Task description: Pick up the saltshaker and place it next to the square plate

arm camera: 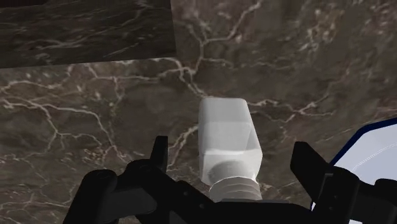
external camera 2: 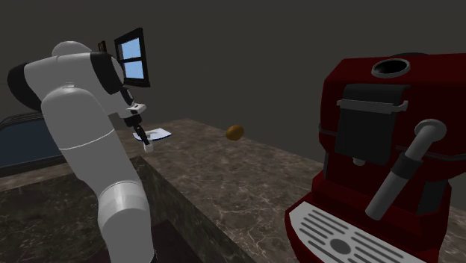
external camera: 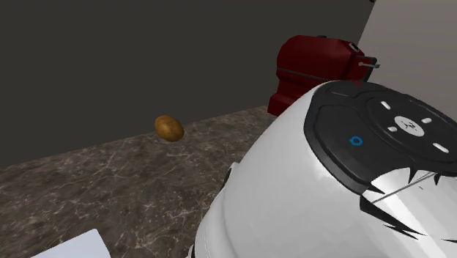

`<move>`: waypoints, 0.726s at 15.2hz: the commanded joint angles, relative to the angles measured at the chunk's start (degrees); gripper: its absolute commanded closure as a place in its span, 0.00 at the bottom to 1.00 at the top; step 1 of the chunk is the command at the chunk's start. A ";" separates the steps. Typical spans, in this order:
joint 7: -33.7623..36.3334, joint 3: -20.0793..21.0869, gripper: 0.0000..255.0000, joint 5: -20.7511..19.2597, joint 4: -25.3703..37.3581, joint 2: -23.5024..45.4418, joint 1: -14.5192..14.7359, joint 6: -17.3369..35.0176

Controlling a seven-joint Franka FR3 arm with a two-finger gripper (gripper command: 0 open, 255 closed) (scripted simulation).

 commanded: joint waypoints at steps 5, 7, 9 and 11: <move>-2.55 -6.44 0.00 3.48 3.70 -3.24 6.17 -5.88; -2.55 -6.44 0.00 3.48 3.70 -3.24 6.17 -5.88; -2.55 -6.44 0.00 3.48 3.70 -3.24 6.17 -5.88; -2.55 -6.44 0.00 3.48 3.70 -3.24 6.17 -5.88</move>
